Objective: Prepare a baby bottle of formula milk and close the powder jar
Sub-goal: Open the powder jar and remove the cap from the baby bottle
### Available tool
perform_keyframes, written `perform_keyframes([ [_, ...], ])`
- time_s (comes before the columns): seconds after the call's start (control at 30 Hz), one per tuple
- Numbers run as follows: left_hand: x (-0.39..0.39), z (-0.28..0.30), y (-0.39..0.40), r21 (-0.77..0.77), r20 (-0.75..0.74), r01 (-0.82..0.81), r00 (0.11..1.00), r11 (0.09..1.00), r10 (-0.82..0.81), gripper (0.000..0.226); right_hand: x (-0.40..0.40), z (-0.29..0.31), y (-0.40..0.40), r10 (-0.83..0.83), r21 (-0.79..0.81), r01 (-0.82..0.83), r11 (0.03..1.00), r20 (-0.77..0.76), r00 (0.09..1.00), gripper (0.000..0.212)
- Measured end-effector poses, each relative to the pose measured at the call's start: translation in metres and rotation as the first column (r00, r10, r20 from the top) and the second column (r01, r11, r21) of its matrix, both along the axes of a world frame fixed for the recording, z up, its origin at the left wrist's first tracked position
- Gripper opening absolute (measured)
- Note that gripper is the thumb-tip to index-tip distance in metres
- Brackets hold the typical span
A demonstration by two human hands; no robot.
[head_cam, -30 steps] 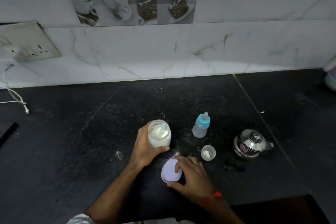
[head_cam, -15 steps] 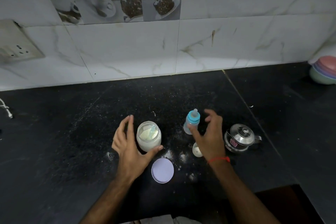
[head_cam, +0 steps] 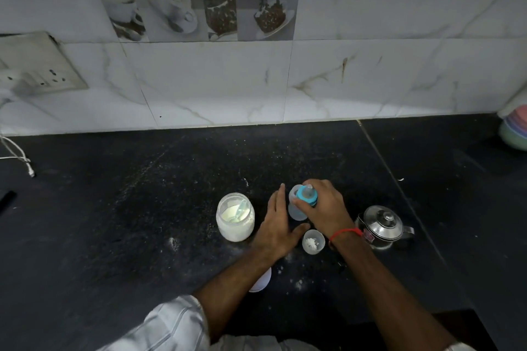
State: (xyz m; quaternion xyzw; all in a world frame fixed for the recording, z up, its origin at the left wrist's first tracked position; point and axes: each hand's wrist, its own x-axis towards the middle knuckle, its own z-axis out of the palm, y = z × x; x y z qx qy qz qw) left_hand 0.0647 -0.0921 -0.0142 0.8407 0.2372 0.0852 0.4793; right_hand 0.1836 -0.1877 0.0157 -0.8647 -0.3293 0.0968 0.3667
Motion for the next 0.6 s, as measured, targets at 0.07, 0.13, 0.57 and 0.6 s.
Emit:
perform_keyframes([
  [0.07, 0.007, -0.006, -0.002, -0.007, -0.008, -0.027, 1.0, 1.0, 0.027, 0.101, -0.002, -0.006, -0.003, -0.031, 0.048, 0.032, 0.998, -0.018, 0.999, 0.044],
  [0.13, 0.013, -0.008, -0.003, -0.01, -0.002, -0.058, 0.998, 0.998, 0.058, 0.09, 0.0, -0.005, -0.006, -0.079, 0.082, 0.085, 0.993, -0.071, 0.994, 0.041],
  [0.57, -0.002, -0.015, -0.007, 0.064, 0.076, -0.088, 0.994, 0.994, 0.083, 0.077, -0.025, -0.002, -0.045, -0.17, 0.273, 0.257, 0.927, -0.306, 0.937, 0.046],
  [0.6, -0.01, -0.015, -0.008, 0.075, 0.101, -0.082, 0.992, 0.994, 0.074, 0.074, -0.026, -0.004, -0.046, -0.17, 0.249, 0.238, 0.939, -0.269, 0.948, 0.043],
])
